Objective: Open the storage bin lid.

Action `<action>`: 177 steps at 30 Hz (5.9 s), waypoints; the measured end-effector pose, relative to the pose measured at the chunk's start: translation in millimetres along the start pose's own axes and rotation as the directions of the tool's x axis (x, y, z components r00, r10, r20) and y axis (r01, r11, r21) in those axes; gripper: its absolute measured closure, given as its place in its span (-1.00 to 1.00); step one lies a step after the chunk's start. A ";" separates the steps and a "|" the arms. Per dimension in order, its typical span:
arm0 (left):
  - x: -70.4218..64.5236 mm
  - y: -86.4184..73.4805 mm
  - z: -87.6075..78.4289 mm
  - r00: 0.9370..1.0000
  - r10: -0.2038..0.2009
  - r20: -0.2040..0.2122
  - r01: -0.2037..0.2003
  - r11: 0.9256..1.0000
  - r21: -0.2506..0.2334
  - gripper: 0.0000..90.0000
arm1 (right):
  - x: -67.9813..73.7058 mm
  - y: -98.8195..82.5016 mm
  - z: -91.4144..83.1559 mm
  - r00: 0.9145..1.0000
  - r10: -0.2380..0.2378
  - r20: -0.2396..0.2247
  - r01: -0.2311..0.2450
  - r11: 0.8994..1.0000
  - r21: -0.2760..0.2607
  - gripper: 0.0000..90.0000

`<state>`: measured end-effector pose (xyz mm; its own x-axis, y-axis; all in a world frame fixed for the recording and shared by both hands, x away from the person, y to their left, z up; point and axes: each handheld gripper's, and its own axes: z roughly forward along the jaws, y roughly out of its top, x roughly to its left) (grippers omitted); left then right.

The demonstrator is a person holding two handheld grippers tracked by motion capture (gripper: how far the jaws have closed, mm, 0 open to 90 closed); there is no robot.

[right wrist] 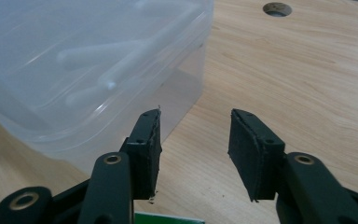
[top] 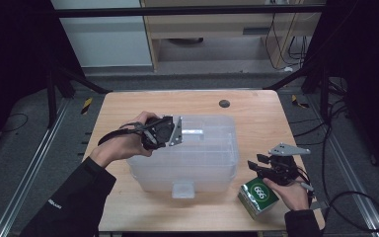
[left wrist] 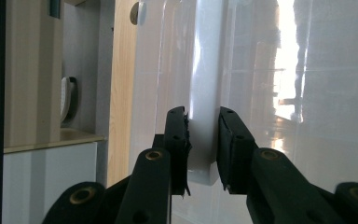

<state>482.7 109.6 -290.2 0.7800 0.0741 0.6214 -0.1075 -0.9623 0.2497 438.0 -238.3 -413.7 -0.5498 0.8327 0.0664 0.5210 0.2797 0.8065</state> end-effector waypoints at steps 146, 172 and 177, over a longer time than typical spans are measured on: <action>-10.8 -157.0 -46.6 0.555 -0.831 -0.021 0.727 0.498 -0.474 0.93 | 37.9 19.9 2.2 0.980 -0.012 -0.198 -0.023 0.984 -0.175 1.00; -77.6 -201.4 -8.1 0.487 -0.871 0.066 0.810 0.422 -0.407 0.99 | 36.7 19.3 3.1 0.979 -0.013 -0.206 -0.024 0.984 -0.178 1.00; -86.5 -202.1 -0.8 0.507 -0.855 0.109 0.817 0.437 -0.376 0.99 | 36.3 19.4 3.0 0.978 -0.011 -0.209 -0.027 0.984 -0.176 1.00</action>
<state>436.4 297.9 -393.8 0.5547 0.8318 0.0204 0.3589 -0.2613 0.8961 430.2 -201.2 -397.4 -0.6796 0.7114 0.1788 0.4123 0.1689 0.8953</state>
